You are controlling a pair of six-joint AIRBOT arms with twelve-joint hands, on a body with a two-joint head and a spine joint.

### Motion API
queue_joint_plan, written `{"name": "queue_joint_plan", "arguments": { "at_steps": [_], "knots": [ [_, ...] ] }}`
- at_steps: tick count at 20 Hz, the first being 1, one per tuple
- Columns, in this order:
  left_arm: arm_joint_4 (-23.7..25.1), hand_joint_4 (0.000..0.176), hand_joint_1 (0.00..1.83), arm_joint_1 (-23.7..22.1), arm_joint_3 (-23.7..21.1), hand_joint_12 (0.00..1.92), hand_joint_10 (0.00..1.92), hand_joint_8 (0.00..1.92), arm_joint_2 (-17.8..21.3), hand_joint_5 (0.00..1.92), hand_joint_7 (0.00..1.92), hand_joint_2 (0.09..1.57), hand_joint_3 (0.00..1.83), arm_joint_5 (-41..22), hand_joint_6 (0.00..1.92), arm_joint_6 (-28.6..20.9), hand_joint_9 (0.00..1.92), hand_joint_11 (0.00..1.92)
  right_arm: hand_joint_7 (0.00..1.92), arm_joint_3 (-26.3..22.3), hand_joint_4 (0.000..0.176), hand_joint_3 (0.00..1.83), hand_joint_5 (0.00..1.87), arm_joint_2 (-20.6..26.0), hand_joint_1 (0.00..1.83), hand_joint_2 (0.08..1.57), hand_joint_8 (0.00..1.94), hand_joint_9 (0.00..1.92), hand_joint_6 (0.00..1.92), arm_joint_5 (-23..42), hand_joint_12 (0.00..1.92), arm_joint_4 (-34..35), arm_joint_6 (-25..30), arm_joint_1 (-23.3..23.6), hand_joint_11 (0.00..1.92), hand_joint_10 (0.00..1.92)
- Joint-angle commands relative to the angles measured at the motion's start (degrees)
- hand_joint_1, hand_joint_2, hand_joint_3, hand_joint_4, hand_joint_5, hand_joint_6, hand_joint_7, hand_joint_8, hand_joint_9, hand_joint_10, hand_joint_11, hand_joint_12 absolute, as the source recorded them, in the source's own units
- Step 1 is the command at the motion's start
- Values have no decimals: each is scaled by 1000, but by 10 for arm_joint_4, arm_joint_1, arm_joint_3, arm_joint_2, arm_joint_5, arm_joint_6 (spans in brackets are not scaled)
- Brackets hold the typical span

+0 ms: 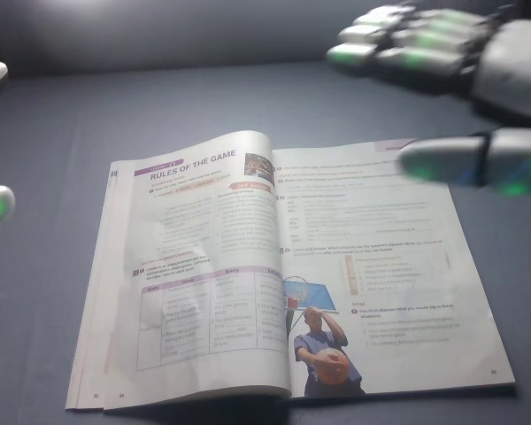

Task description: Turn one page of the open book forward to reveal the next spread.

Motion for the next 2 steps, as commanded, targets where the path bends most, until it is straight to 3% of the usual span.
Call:
{"name": "queue_joint_plan", "arguments": {
  "at_steps": [1, 2],
  "knots": [
    [-9, 0, 0, -5, 6, 46, 14, 6, -2, 96, 64, 1406, 1, -91, 3, -10, 47, 29, 182, -5, 0, 0, 185, 10, 10, 1280, 8, 143, 3, 101, 71, 46, -7, -6, 75, 11],
    [-4, 0, 0, -8, 12, 50, 12, 5, -13, 92, 65, 1401, 0, -105, 1, -34, 46, 37, 200, -14, 0, 0, 203, 30, 178, 1258, 7, 143, 6, 146, 57, 98, -18, -41, 42, 5]
  ]
}}
